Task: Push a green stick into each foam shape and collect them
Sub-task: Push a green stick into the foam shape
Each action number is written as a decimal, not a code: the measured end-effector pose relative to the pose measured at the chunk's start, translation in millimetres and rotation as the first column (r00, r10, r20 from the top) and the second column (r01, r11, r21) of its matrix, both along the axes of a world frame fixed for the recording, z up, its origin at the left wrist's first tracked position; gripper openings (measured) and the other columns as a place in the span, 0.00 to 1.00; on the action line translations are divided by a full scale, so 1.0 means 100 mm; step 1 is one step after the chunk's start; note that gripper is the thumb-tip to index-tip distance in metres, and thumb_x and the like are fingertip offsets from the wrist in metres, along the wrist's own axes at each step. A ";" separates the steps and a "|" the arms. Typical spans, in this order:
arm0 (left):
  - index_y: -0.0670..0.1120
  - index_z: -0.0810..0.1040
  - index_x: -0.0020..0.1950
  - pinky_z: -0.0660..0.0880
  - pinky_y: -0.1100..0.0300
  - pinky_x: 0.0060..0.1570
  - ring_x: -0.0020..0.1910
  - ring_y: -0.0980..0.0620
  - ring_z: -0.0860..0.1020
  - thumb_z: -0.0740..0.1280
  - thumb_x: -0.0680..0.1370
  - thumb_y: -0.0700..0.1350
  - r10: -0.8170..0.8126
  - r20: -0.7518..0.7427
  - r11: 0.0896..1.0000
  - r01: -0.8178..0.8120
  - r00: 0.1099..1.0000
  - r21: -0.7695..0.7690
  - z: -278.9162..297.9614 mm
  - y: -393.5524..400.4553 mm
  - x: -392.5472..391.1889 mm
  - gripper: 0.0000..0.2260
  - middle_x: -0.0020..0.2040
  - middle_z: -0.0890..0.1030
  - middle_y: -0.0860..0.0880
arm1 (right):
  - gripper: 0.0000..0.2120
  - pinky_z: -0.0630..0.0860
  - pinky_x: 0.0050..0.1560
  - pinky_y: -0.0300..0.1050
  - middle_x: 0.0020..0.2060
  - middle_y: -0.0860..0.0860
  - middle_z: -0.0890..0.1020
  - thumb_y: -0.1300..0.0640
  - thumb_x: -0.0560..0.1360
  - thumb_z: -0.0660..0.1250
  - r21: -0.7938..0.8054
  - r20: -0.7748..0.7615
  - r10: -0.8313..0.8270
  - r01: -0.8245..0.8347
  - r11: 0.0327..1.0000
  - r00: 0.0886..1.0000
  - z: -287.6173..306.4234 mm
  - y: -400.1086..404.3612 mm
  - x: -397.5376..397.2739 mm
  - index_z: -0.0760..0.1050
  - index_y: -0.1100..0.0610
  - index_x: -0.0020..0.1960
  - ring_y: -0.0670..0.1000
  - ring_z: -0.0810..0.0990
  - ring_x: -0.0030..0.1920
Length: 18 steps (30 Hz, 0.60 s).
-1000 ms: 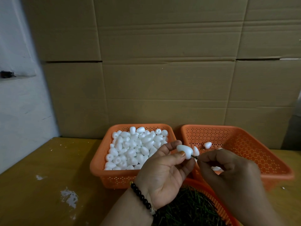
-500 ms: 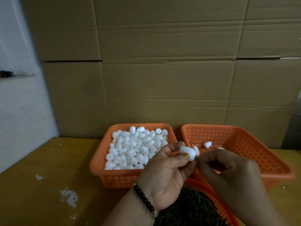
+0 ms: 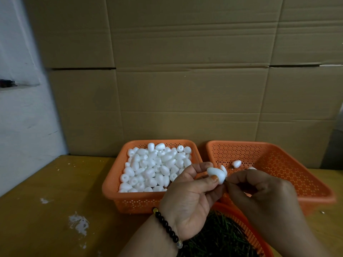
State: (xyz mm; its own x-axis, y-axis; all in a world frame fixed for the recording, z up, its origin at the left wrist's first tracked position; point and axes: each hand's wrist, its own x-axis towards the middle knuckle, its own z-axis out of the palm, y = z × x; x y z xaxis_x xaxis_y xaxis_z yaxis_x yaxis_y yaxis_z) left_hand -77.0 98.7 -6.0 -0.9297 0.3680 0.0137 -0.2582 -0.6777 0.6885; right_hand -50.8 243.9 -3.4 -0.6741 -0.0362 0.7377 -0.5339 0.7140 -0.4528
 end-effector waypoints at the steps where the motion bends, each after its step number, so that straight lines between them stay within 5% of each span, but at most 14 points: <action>1: 0.40 0.76 0.51 0.80 0.60 0.45 0.41 0.50 0.83 0.68 0.65 0.31 0.000 -0.001 1.000 0.000 1.000 0.001 0.00 0.00 0.00 0.16 0.44 0.84 0.42 | 0.11 0.77 0.38 0.37 0.32 0.40 0.82 0.68 0.63 0.77 -0.001 0.002 -0.001 0.001 1.000 1.000 0.00 0.00 0.00 0.83 0.52 0.37 0.39 0.81 0.38; 8: 0.40 0.76 0.52 0.80 0.59 0.45 0.40 0.50 0.83 0.68 0.65 0.31 -0.006 0.009 1.000 0.006 1.000 0.014 0.01 -0.02 -0.01 0.16 0.44 0.84 0.41 | 0.15 0.77 0.37 0.30 0.34 0.38 0.81 0.67 0.64 0.77 -0.004 -0.012 0.016 -0.017 1.000 1.000 0.01 -0.02 0.00 0.80 0.49 0.40 0.36 0.81 0.36; 13: 0.40 0.76 0.52 0.81 0.58 0.42 0.39 0.49 0.83 0.67 0.65 0.31 -0.007 0.042 0.999 0.005 0.999 0.041 0.02 -0.03 -0.02 0.16 0.44 0.83 0.40 | 0.20 0.78 0.42 0.35 0.34 0.40 0.82 0.64 0.64 0.77 -0.085 0.021 0.016 -0.014 0.996 1.000 -0.04 -0.02 -0.02 0.76 0.42 0.44 0.38 0.82 0.39; 18: 0.40 0.75 0.54 0.80 0.57 0.43 0.39 0.49 0.82 0.67 0.66 0.31 0.010 0.042 0.999 -0.012 0.999 0.033 0.02 -0.03 -0.02 0.17 0.44 0.83 0.41 | 0.20 0.73 0.38 0.24 0.33 0.39 0.82 0.66 0.64 0.77 -0.139 0.024 0.047 -0.043 0.989 0.999 -0.03 -0.02 -0.03 0.77 0.42 0.41 0.35 0.81 0.38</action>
